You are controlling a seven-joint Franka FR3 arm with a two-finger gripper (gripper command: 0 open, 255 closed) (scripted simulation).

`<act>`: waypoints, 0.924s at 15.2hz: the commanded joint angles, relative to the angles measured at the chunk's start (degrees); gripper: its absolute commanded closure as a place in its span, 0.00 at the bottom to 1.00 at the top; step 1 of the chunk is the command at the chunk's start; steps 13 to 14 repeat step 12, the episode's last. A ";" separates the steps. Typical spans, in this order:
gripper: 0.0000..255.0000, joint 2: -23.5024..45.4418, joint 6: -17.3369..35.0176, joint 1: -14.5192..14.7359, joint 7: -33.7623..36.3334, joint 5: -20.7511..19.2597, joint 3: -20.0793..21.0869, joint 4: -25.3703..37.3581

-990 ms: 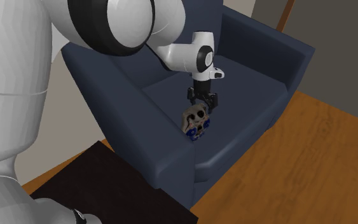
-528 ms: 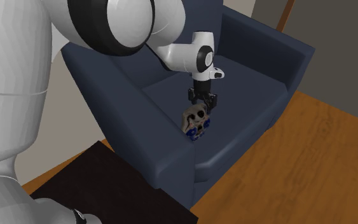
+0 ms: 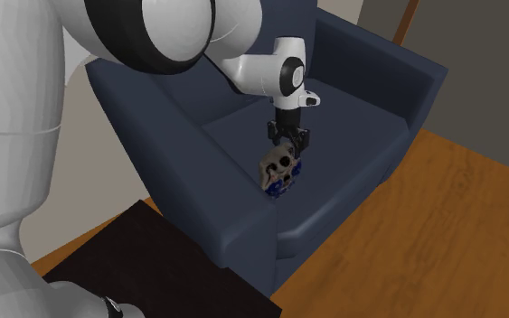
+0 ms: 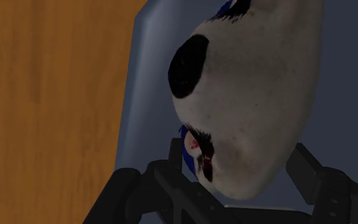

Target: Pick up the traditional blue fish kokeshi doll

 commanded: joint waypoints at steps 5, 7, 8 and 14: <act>1.00 -3.34 -2.95 -0.04 -0.61 0.30 0.15 -0.24; 1.00 -4.28 -4.02 -0.05 -0.83 0.42 0.20 -0.09; 1.00 -4.73 -4.57 -0.05 -0.94 0.47 0.23 0.00; 1.00 -5.69 -5.75 -0.05 -1.17 0.59 0.27 0.25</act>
